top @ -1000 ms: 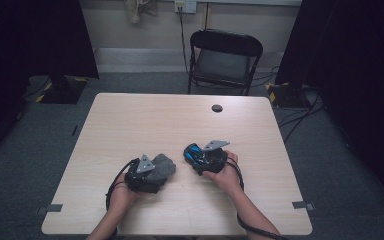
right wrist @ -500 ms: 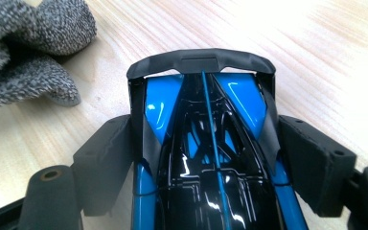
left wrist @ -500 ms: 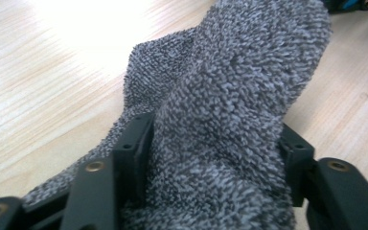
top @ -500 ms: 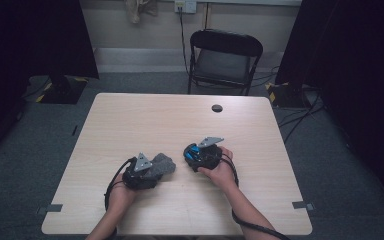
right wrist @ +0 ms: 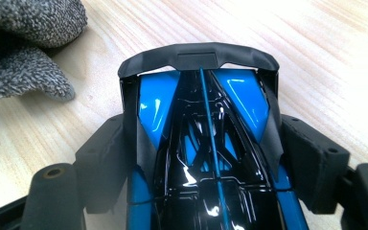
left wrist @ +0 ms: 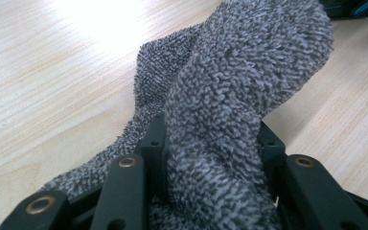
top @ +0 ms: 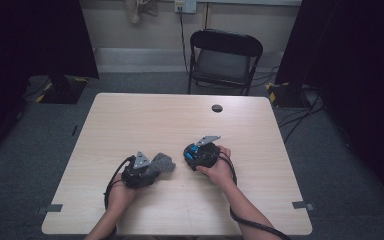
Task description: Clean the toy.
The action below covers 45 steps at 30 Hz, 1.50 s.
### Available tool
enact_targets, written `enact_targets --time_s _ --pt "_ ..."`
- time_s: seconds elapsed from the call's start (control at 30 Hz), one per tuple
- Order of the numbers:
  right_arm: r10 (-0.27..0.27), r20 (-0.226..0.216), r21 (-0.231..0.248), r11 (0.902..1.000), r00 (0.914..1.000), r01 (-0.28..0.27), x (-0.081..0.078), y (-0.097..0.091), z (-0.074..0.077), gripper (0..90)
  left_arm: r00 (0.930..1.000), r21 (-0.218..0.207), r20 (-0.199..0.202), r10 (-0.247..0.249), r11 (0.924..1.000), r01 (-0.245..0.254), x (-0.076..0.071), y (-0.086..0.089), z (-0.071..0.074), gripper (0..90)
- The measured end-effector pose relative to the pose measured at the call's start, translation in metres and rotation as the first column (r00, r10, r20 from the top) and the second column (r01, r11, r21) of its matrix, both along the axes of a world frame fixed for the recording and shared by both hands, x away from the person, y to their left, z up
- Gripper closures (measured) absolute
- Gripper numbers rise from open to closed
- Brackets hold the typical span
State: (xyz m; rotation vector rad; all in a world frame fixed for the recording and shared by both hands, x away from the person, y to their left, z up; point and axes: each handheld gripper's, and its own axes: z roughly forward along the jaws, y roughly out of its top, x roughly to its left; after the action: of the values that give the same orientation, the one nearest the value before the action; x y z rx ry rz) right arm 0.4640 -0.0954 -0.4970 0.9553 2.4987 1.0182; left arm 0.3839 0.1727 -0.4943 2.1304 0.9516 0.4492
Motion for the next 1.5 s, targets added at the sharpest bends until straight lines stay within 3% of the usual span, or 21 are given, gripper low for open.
enact_targets --time_s 0.13,0.17,0.63,0.77,0.9,1.2,1.23,1.4,1.43,1.5 --pt "0.017 -0.013 -0.003 0.9998 0.9998 -0.017 0.002 -0.001 0.001 25.6 1.0000 0.004 -0.001 0.005 1.0000 -0.005 0.001 0.001 0.001 61.5" --pt "0.017 -0.012 -0.001 0.9999 0.9998 -0.017 0.001 -0.001 0.001 25.7 0.9994 -0.030 -0.021 0.026 0.9992 -0.026 0.001 0.001 0.002 62.8" --pt "0.004 0.000 -0.008 1.0000 1.0000 -0.004 -0.003 -0.005 0.002 26.0 0.9921 -0.085 -0.088 0.090 0.9917 -0.097 0.007 0.006 0.009 71.2" --pt "0.011 0.005 0.012 0.9999 0.9999 -0.011 -0.007 -0.012 0.005 26.0 0.9880 -0.113 -0.105 0.113 0.9857 -0.125 0.008 0.009 0.013 71.5" --pt "0.008 0.005 0.027 0.9996 1.0000 -0.008 -0.011 -0.019 0.008 26.0 0.9862 -0.140 -0.098 0.133 0.9793 -0.146 0.011 0.012 0.019 71.8" --pt "0.028 0.008 0.068 0.9973 0.9996 -0.028 -0.017 -0.023 0.021 26.0 0.9856 -0.172 -0.106 0.132 0.9737 -0.149 0.015 0.010 0.028 72.2" --pt "0.048 0.016 0.071 0.9963 0.9987 -0.049 -0.020 -0.021 0.026 26.1 0.9838 -0.191 -0.113 0.139 0.9687 -0.159 0.019 0.008 0.032 72.6" --pt "0.098 0.024 0.092 0.9907 0.9949 -0.100 -0.030 -0.011 0.035 26.0 0.9838 -0.177 -0.112 0.140 0.9713 -0.159 0.030 -0.001 0.041 73.3" --pt "0.106 0.031 0.093 0.9897 0.9939 -0.109 -0.032 -0.009 0.038 26.0 0.9840 -0.160 -0.123 0.129 0.9761 -0.148 0.036 -0.008 0.043 73.4" --pt "0.122 0.035 0.122 0.9846 0.9919 -0.126 -0.036 -0.004 0.042 26.0 0.9820 -0.156 -0.137 0.130 0.9763 -0.151 0.041 -0.014 0.042 73.9"
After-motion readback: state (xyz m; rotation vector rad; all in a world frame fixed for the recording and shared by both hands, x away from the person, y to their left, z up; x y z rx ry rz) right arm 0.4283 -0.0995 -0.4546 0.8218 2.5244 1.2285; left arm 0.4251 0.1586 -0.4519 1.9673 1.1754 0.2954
